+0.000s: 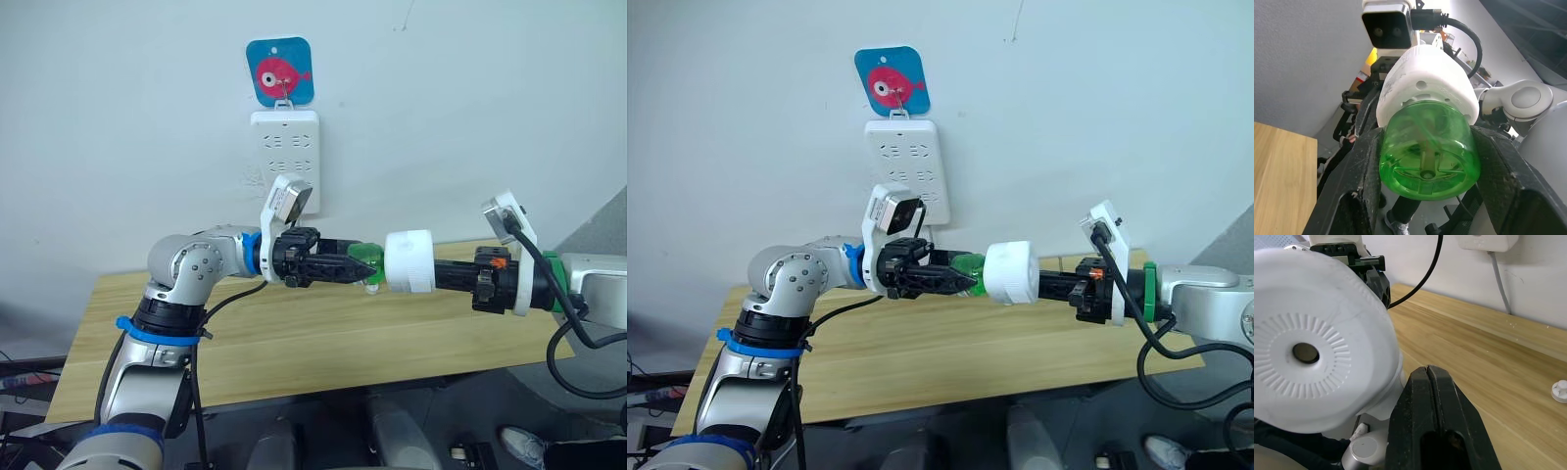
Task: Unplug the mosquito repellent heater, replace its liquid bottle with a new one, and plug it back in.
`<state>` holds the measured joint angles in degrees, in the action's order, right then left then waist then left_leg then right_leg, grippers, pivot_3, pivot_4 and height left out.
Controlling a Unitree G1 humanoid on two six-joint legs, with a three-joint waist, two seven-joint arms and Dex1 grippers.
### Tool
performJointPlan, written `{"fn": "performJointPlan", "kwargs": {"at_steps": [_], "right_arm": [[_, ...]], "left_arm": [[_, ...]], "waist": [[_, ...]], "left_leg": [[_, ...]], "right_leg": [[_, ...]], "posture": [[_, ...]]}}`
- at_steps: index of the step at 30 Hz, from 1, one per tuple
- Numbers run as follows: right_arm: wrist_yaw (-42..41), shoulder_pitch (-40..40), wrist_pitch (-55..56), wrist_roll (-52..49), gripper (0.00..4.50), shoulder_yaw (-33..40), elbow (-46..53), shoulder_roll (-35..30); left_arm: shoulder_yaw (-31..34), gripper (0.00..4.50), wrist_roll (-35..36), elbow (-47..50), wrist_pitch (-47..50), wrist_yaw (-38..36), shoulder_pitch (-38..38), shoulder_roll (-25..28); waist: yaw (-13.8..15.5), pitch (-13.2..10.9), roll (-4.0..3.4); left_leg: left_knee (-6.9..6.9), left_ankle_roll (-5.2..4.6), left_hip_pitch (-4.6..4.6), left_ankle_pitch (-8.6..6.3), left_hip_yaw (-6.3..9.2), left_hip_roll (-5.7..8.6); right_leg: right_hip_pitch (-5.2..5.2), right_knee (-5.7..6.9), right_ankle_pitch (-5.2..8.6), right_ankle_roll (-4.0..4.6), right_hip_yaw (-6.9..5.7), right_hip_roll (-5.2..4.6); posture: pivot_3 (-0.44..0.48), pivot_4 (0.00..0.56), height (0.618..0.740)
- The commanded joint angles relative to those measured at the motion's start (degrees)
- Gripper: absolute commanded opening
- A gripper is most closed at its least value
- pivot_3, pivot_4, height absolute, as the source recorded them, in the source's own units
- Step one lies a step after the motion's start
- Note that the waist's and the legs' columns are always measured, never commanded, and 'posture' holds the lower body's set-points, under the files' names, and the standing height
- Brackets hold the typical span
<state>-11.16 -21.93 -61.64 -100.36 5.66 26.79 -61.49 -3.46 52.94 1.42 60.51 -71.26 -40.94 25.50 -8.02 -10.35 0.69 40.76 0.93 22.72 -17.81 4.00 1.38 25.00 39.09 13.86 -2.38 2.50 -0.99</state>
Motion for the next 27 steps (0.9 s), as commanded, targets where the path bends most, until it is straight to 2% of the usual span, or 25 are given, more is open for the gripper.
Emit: {"fn": "performJointPlan", "kwargs": {"at_steps": [1, 27], "right_arm": [[-1.17, -0.61, 1.27, -4.41, 0.00, 1.59, 4.20, -0.15], [2.06, -0.32, 4.83, -12.64, 0.00, 1.20, 4.04, 0.11]], "left_arm": [[1.00, 2.34, -0.48, -0.16, -1.15, 1.92, -1.20, -0.42], [-0.06, 2.34, -2.12, -0.32, -3.87, 1.12, -0.11, 0.09]], "waist": [[0.00, 0.00, 0.00], [0.00, 0.00, 0.00]], "left_leg": [[0.00, 0.00, 0.00, 0.00, -0.01, 0.00], [0.00, 0.00, 0.00, 0.00, -0.01, 0.00]], "right_leg": [[0.00, 0.00, 0.00, 0.00, 0.01, 0.00], [0.00, 0.00, 0.00, 0.00, 0.00, 0.00]], "posture": [[-0.240, 0.119, 0.730], [-0.239, 0.118, 0.730]]}}
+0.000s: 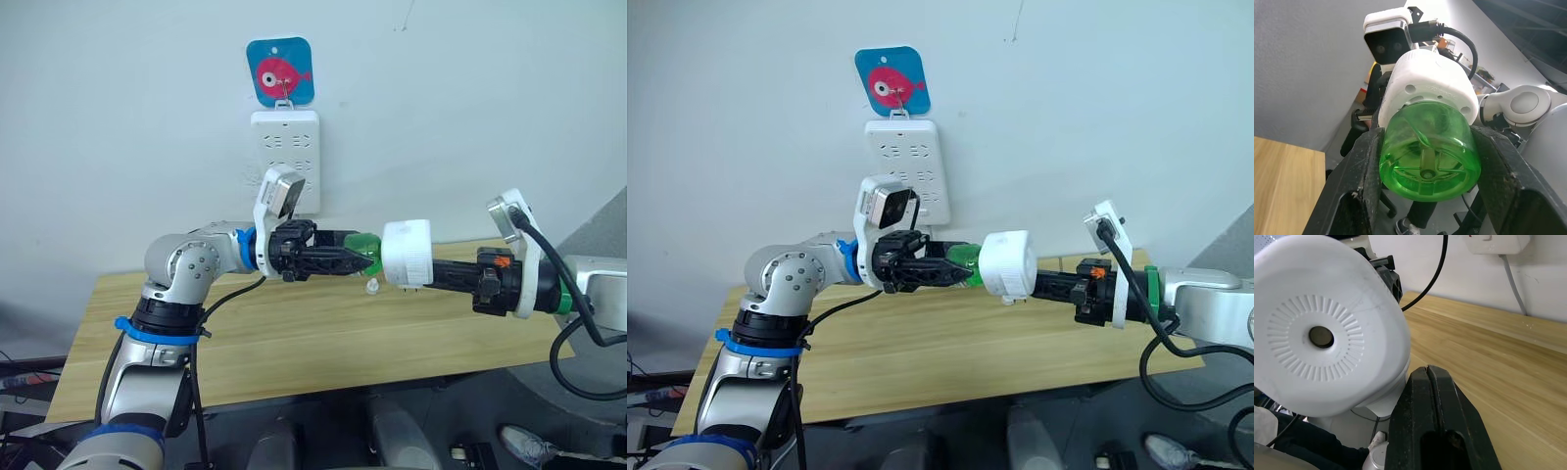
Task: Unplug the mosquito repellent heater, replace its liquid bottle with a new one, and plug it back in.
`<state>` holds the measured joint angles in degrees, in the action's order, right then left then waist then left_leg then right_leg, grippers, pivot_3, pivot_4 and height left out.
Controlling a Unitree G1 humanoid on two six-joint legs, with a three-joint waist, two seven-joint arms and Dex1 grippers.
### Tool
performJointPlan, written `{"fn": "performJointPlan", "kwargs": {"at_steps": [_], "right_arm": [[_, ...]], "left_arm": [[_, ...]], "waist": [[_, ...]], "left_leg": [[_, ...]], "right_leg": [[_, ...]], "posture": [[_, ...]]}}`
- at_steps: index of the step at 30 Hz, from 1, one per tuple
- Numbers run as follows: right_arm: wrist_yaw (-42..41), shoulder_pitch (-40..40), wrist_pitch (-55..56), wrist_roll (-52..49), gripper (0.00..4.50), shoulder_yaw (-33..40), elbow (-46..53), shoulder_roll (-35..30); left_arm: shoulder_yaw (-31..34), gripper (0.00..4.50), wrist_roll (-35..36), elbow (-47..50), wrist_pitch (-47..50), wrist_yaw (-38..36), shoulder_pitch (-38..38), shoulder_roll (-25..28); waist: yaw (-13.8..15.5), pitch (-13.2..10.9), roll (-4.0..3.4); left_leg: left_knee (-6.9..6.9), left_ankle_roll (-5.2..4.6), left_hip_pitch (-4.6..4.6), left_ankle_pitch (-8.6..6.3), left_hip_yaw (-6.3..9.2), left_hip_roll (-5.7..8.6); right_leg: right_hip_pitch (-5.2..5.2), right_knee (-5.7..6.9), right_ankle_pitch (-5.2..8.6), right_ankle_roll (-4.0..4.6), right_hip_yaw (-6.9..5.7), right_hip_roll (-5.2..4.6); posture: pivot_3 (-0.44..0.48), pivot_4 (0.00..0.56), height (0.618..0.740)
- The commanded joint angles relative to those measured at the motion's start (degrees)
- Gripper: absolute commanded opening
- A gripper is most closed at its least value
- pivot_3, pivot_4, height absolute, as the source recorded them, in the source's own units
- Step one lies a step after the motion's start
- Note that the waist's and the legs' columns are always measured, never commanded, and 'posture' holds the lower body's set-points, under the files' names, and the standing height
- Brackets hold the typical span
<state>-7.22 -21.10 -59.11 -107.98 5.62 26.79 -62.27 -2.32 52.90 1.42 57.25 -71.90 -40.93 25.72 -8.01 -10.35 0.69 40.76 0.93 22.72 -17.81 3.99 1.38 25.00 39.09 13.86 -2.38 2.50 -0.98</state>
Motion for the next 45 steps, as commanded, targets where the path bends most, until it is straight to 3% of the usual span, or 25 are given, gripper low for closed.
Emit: {"fn": "performJointPlan", "kwargs": {"at_steps": [1, 15, 20, 28, 31, 35, 42, 45], "right_arm": [[-1.88, -1.19, 2.46, -5.02, 0.00, 1.19, 4.00, 1.02], [-3.16, -1.37, 3.58, -5.02, 0.00, 1.42, 3.92, 2.71], [0.23, -1.79, 3.56, -5.01, 0.00, 0.88, 3.41, 1.94], [-0.18, -0.03, 2.12, 1.41, 0.00, 2.55, 0.04, 1.60], [-1.68, 1.12, 1.66, 3.53, 0.55, 3.26, -0.35, 1.35], [-3.37, 3.27, 1.24, 7.74, 1.93, 4.30, -1.22, 1.14], [-11.07, 8.05, 1.79, 24.05, 4.33, 7.46, -3.92, -0.68], [-14.54, 9.47, 2.17, 29.52, 4.50, 8.13, -3.51, -1.13]], "left_arm": [[-1.22, 2.34, -2.08, -0.30, -0.66, 1.74, -0.08, -0.10], [-1.83, 2.34, -2.75, -0.24, -1.96, 1.70, 0.34, -0.03], [-1.59, 2.34, -1.97, -0.12, -1.22, 1.64, 0.28, 0.08], [-0.93, 2.34, -0.60, 0.30, 0.72, 1.02, 0.05, 0.69], [-0.82, 2.34, -0.36, 0.49, 1.04, 1.09, 0.10, 0.75], [-0.76, 2.34, -0.23, 0.69, 1.28, 1.04, 0.18, 0.91], [-1.25, 2.34, -0.48, 1.03, 0.99, 0.55, 0.54, 1.69], [-1.38, 2.34, -0.71, 1.12, 0.84, 0.38, 0.69, 1.82]], "waist": [[0.00, 0.00, 0.00], [0.00, 0.00, 0.00], [-0.01, 0.00, 0.00], [0.00, 0.00, 0.00], [0.01, 0.00, 0.00], [0.02, 0.00, 0.00], [0.05, 0.03, -0.01], [0.04, 0.05, -0.04]], "left_leg": [[0.00, 0.00, 0.00, 0.00, 0.00, 0.00], [0.00, 0.00, 0.00, 0.00, 0.01, 0.00], [0.00, 0.00, 0.00, 0.00, 0.01, 0.00], [0.00, 0.00, 0.00, 0.00, 0.01, 0.00], [0.00, 0.00, 0.00, 0.00, 0.00, 0.00], [0.00, 0.00, 0.00, 0.00, -0.02, 0.00], [0.00, 0.00, -0.01, 0.00, -0.03, 0.01], [0.00, 0.00, -0.02, 0.00, -0.02, 0.01]], "right_leg": [[0.00, 0.00, 0.00, 0.00, 0.01, 0.00], [0.00, 0.00, 0.00, 0.00, 0.01, 0.00], [0.00, 0.00, 0.00, 0.00, 0.00, 0.00], [-0.01, 0.00, 0.00, 0.00, 0.00, 0.01], [0.00, 0.00, 0.00, 0.00, 0.01, 0.01], [0.00, 0.00, 0.00, 0.00, 0.00, 0.01], [-0.01, 0.00, 0.00, 0.00, 0.00, 0.03], [-0.01, 0.01, 0.00, 0.00, 0.00, 0.03]], "posture": [[-0.239, 0.118, 0.730], [-0.240, 0.120, 0.730], [-0.240, 0.120, 0.730], [-0.240, 0.120, 0.730], [-0.240, 0.120, 0.730], [-0.240, 0.120, 0.730], [-0.235, 0.114, 0.730], [-0.237, 0.113, 0.730]]}}
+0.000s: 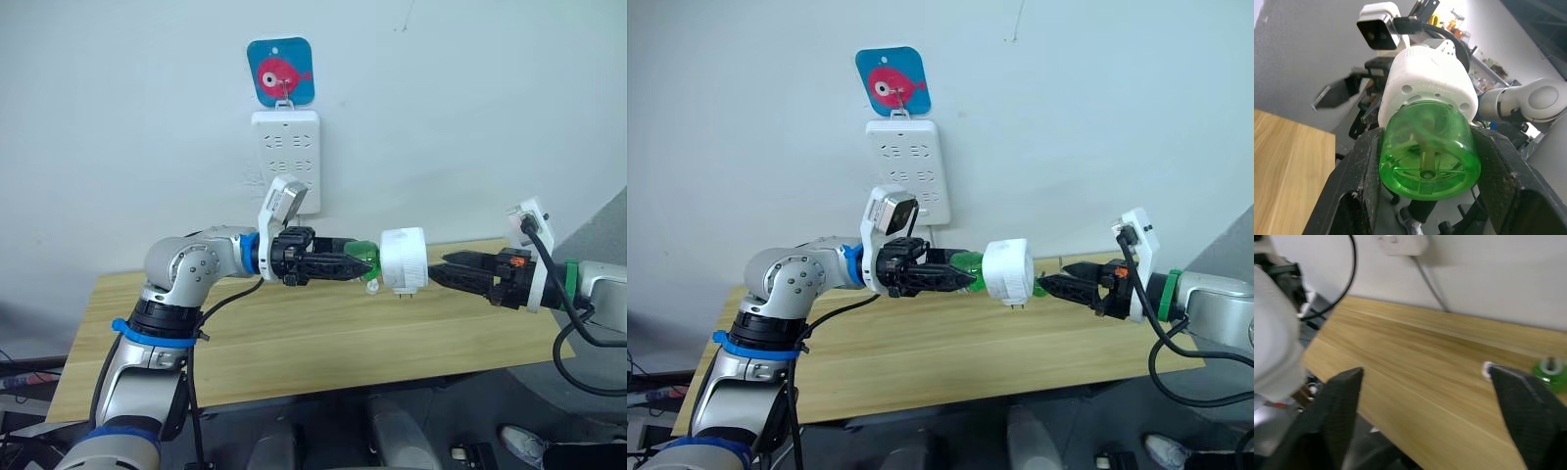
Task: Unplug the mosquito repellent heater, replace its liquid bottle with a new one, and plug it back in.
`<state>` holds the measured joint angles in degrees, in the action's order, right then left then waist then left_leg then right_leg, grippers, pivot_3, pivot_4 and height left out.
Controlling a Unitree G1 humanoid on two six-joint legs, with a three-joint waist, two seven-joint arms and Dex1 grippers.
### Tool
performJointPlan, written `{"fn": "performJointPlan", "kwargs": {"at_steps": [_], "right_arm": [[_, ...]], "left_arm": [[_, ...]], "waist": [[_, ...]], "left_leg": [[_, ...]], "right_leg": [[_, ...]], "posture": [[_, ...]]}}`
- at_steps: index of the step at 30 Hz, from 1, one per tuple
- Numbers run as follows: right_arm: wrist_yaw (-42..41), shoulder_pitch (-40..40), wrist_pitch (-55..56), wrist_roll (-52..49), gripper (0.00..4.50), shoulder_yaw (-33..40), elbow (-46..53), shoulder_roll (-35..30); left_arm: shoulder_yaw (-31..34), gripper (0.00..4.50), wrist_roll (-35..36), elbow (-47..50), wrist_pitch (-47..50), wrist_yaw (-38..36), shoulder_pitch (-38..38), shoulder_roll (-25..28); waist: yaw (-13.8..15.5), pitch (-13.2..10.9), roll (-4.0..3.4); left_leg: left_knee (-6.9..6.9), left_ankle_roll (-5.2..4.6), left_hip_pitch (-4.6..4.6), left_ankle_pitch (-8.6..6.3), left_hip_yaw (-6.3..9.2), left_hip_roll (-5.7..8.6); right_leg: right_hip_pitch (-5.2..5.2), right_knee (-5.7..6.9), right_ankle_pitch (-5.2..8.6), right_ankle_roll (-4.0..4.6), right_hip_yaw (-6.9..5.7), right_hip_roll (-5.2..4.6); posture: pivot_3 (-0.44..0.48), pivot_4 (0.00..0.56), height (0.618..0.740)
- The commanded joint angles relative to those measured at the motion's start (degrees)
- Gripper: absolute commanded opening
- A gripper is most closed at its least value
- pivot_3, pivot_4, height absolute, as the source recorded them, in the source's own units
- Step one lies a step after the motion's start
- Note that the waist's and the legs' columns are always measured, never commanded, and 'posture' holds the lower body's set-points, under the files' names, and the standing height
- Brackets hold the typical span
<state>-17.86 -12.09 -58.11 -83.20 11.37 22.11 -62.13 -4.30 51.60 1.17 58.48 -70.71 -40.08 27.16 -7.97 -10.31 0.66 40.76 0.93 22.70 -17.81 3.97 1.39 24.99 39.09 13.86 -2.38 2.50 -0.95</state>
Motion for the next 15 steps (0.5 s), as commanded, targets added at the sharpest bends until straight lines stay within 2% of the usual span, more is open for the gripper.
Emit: {"fn": "performJointPlan", "kwargs": {"at_steps": [1, 5, 10, 12, 15], "right_arm": [[-6.21, 1.44, 1.66, 7.86, 4.50, 2.20, 1.99, -2.29], [-19.32, 7.14, 6.55, 20.73, 4.50, 2.48, 6.18, -8.46], [-36.57, 13.59, 16.53, 32.94, 4.50, 6.97, 12.10, -14.84], [-39.82, 13.06, 19.22, 34.84, 4.50, 8.50, 13.88, -14.95], [-38.65, 7.63, 19.38, 32.41, 4.50, 8.30, 16.29, -13.15]], "left_arm": [[0.56, 2.34, 0.50, 1.42, -0.48, -0.88, -0.07, 0.46], [-0.33, 2.34, -1.58, 1.89, -2.91, -1.53, 0.43, 1.10], [-4.30, 2.34, -9.57, 3.11, -13.80, -4.97, 2.92, 2.61], [-5.61, 2.34, -13.07, 2.55, -19.32, -5.90, 3.80, 2.37], [-7.27, 2.34, -17.82, 1.01, -27.25, -7.51, 4.89, 1.89]], "waist": [[0.00, 0.03, -0.05], [0.09, 0.09, -0.15], [0.02, 0.20, -0.31], [0.01, 0.20, -0.30], [-0.03, 0.21, -0.29]], "left_leg": [[0.00, 0.00, 0.00, 0.00, -0.02, 0.00], [0.00, 0.00, 0.01, 0.00, -0.02, 0.03], [-0.03, 0.00, -0.13, 0.00, -0.15, 0.03], [-0.03, 0.00, -0.21, 0.00, -0.17, 0.01], [-0.03, 0.00, -0.29, 0.00, -0.19, 0.00]], "right_leg": [[0.01, 0.01, 0.00, 0.00, 0.00, 0.00], [0.00, -0.01, 0.00, 0.00, -0.02, 0.00], [-0.05, -0.01, 0.01, -0.02, -0.02, 0.04], [-0.13, -0.03, 0.01, -0.03, -0.01, 0.08], [-0.22, -0.04, 0.01, -0.02, 0.02, 0.12]], "posture": [[-0.239, 0.113, 0.730], [-0.237, 0.112, 0.730], [-0.242, 0.113, 0.730], [-0.251, 0.113, 0.730], [-0.257, 0.115, 0.730]]}}
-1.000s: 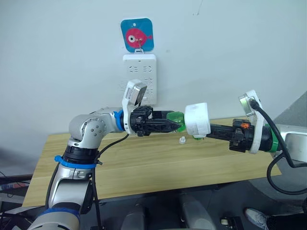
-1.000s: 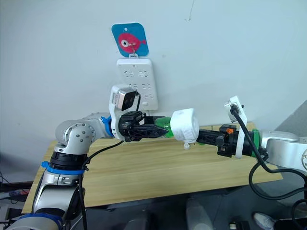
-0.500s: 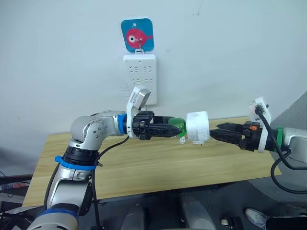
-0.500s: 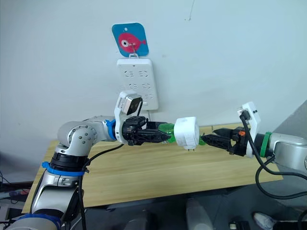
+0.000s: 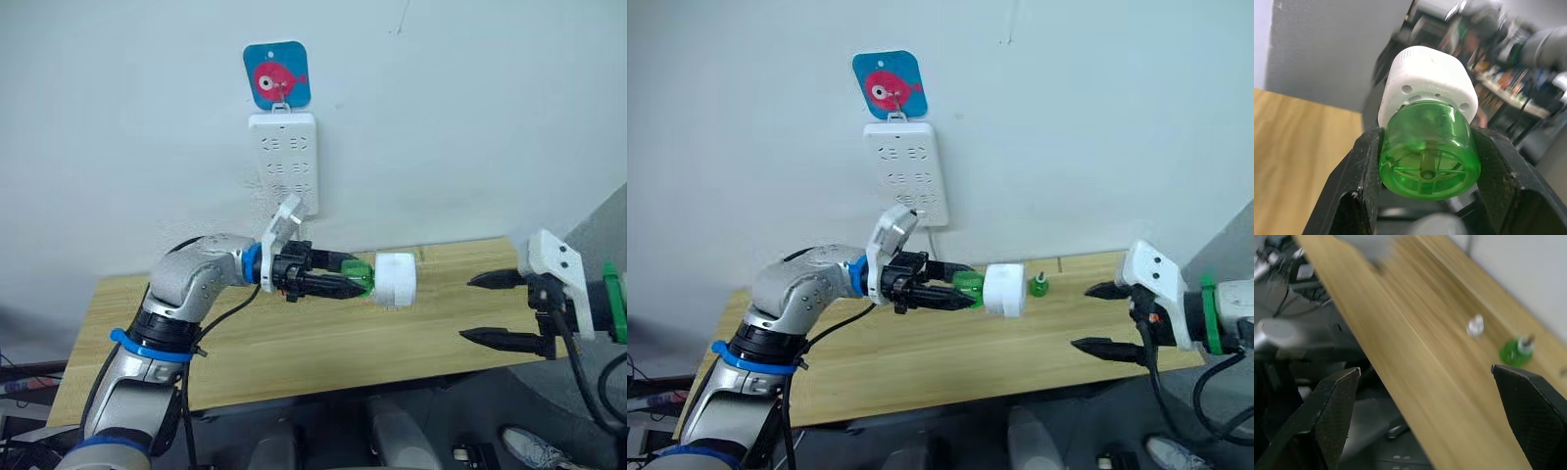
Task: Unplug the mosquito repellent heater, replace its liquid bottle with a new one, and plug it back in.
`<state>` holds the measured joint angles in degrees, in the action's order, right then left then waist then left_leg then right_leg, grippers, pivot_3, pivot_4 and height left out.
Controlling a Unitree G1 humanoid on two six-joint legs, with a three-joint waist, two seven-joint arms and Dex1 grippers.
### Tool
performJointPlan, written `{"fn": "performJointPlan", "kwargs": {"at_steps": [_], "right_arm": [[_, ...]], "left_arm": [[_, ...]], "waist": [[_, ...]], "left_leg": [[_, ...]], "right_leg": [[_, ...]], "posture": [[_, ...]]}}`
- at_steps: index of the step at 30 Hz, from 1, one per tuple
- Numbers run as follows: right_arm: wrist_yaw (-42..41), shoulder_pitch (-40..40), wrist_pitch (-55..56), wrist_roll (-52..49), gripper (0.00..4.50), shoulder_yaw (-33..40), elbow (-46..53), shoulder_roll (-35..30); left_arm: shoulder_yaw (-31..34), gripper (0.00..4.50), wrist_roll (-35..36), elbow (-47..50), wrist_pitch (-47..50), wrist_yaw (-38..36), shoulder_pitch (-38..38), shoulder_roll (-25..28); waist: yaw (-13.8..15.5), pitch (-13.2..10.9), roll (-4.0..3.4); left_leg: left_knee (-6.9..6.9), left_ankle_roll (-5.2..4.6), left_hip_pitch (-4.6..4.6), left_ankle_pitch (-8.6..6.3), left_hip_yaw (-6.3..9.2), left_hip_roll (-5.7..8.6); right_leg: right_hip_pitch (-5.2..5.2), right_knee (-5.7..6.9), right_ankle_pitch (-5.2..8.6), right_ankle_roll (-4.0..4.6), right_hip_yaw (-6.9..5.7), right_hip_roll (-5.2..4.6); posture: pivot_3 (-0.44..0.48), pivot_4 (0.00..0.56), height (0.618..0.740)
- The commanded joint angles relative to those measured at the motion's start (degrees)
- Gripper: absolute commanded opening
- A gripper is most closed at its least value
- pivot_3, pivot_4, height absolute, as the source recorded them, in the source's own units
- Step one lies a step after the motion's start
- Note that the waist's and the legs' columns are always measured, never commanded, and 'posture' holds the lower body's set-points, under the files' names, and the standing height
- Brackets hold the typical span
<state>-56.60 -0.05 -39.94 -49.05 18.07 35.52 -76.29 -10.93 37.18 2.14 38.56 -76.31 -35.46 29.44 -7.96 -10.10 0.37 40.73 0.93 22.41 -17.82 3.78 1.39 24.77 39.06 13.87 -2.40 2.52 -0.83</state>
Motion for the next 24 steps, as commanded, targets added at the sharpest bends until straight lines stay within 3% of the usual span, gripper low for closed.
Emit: {"fn": "performJointPlan", "kwargs": {"at_steps": [1, 9, 19, 24], "right_arm": [[1.00, -6.40, 0.55, -3.00, 4.50, 1.08, 3.57, 1.61], [7.78, -19.60, -5.67, -2.40, 4.50, -10.90, 6.55, 5.67], [11.19, -27.30, -8.32, 7.26, 4.50, -23.16, 7.69, 11.07], [12.26, -28.47, -10.36, 10.40, 4.50, -25.86, 7.55, 13.61]], "left_arm": [[-0.93, 2.34, -4.64, -0.47, -9.62, -2.12, 0.53, -0.72], [-1.51, 2.34, -7.66, -2.48, -15.99, -2.80, 1.65, -2.48], [-1.11, 2.34, -8.14, -3.20, -17.25, -3.09, 2.27, -2.91], [-1.22, 2.34, -8.09, -3.35, -17.39, -3.01, 2.14, -3.23]], "waist": [[-0.04, 0.00, 0.00], [-0.02, -0.01, 0.01], [-0.13, 0.00, 0.01], [-0.07, 0.00, 0.01]], "left_leg": [[0.00, 0.00, -0.09, 0.00, 0.00, 0.00], [-0.04, -0.10, -0.49, -0.06, 0.01, 0.02], [-0.04, -0.11, -0.50, -0.07, 0.07, 0.00], [-0.04, -0.11, -0.49, -0.07, 0.14, 0.01]], "right_leg": [[-0.10, -0.03, 0.00, 0.00, 0.00, -0.01], [-0.50, -0.12, 0.01, -0.01, 0.01, -0.11], [-0.50, -0.10, 0.01, -0.02, -0.02, -0.15], [-0.50, -0.10, 0.01, -0.01, -0.02, -0.18]], "posture": [[-0.257, 0.115, 0.730], [-0.254, 0.119, 0.730], [-0.245, 0.119, 0.730], [-0.248, 0.118, 0.730]]}}
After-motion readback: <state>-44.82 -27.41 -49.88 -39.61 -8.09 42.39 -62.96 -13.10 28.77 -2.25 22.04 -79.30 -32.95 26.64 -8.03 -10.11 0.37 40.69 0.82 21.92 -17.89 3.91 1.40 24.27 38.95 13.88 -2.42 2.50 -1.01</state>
